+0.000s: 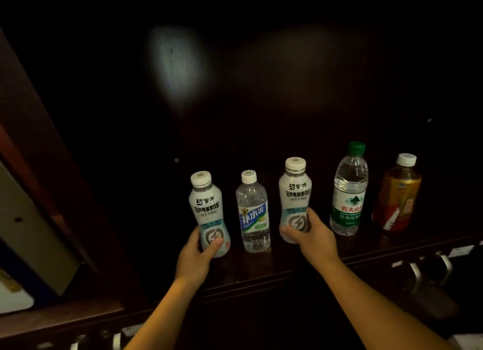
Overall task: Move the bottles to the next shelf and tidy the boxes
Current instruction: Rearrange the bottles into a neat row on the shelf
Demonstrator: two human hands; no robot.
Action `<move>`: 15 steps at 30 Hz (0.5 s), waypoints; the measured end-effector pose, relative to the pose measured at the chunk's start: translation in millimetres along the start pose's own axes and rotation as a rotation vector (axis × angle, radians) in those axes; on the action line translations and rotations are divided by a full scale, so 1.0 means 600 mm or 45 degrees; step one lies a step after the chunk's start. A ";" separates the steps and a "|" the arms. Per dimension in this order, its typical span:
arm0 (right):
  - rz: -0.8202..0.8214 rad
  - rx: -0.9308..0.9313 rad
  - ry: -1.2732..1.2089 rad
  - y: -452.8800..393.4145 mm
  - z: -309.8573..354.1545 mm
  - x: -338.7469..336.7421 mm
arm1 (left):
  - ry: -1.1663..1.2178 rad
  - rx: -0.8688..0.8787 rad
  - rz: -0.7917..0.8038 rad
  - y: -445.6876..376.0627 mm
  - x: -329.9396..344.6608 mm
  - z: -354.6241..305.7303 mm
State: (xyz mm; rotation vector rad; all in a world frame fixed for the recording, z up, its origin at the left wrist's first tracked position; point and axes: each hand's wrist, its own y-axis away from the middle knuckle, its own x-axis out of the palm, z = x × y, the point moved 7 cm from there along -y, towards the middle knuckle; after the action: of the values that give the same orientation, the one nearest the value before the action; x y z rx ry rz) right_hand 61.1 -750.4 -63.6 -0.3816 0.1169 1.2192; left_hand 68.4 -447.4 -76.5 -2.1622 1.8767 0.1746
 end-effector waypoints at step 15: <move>0.151 -0.059 -0.030 0.014 0.018 0.027 | 0.010 0.028 0.065 0.022 0.050 -0.007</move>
State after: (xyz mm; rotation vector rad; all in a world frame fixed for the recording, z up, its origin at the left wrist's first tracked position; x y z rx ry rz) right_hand 57.4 -729.8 -60.1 -0.4052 0.0916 1.3447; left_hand 59.6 -478.7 -82.1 -2.1044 1.9303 0.1551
